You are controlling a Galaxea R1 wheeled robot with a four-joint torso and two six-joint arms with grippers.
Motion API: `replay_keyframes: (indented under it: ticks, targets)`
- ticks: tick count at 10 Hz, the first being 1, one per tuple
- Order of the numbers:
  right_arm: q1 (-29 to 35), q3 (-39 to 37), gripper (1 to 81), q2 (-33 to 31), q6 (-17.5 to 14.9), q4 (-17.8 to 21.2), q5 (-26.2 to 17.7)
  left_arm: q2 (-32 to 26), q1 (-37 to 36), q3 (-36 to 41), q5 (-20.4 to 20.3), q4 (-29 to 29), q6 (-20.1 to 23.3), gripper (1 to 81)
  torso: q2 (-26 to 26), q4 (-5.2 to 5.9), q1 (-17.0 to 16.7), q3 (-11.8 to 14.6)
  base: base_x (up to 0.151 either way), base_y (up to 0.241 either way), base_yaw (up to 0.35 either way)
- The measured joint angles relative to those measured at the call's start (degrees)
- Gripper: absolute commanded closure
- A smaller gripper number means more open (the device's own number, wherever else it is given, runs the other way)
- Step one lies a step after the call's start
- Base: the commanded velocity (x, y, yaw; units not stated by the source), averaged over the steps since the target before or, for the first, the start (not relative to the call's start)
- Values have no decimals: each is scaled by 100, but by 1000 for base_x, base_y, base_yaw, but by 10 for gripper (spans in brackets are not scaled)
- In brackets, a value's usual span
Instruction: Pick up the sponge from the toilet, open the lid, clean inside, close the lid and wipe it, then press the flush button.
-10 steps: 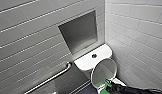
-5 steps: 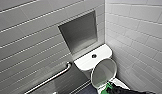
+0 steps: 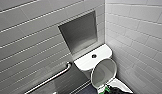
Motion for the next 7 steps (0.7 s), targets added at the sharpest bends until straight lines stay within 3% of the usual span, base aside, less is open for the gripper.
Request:
replay_keyframes:
  ticks: [3, 7]
  targets:
    - [-422, 1521, 811, -135, -34, -166, -538, 46, 0, 1, 0, 2, 2, 10, 0, 0, 0, -2, 0, 0, 0]
    - [-555, 1824, 811, -605, 16, -450, -785, 59, 0, 1, 0, 5, 0, 10, 0, 0, 0, -2, 0, 0, 0]
